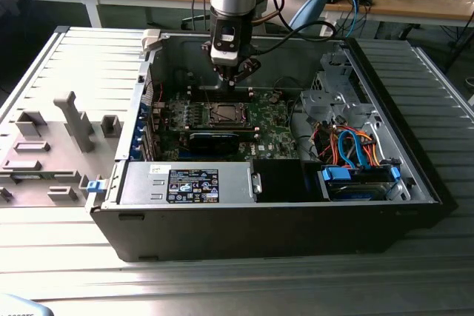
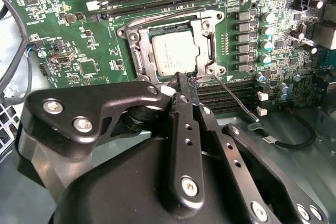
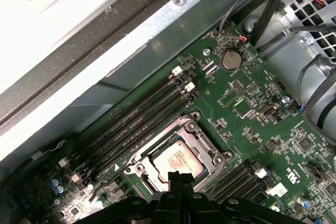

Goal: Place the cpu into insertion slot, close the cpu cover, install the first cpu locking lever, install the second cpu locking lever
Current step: 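Install the first cpu locking lever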

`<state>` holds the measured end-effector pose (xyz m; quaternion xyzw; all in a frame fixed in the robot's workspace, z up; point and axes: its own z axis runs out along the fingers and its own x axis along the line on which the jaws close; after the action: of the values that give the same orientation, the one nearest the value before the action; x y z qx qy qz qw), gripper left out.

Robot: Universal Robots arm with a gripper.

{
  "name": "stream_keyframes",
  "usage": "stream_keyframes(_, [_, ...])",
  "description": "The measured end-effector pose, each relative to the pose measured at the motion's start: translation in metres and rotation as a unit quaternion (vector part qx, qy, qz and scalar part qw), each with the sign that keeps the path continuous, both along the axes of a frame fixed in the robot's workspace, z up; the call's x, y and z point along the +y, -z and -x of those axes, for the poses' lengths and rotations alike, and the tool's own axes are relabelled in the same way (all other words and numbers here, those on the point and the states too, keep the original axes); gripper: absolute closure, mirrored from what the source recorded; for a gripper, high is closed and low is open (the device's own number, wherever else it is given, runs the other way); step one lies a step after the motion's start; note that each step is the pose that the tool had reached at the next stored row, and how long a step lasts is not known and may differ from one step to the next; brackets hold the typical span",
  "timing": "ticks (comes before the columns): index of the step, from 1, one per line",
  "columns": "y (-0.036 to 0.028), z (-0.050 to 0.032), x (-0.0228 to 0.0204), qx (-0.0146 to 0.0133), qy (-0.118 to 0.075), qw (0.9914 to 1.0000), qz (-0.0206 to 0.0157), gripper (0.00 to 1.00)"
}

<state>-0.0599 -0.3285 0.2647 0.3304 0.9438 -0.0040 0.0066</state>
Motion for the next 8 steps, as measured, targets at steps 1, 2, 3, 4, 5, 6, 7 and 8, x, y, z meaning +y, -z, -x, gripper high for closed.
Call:
stream_keyframes(1, [0.0,0.0,0.0,0.0,0.0,1.0,0.0,0.89])
stream_keyframes(2, [0.0,0.0,0.0,0.0,-0.001,1.0,0.0,0.89])
stream_keyframes(3, [0.0,0.0,0.0,0.0,-0.002,1.0,0.0,0.89])
stream_keyframes(4, [0.0,0.0,0.0,0.0,-0.003,1.0,0.0,0.89])
stream_keyframes(5, [0.0,0.0,0.0,0.0,-0.003,1.0,0.0,0.89])
stream_keyframes(6, [0.0,0.0,0.0,0.0,-0.003,0.99999,0.0,0.89])
stream_keyframes(7, [0.0,0.0,0.0,0.0,-0.004,0.99999,0.0,0.89])
stream_keyframes(8, [0.0,0.0,0.0,0.0,-0.005,0.99999,0.0,0.89])
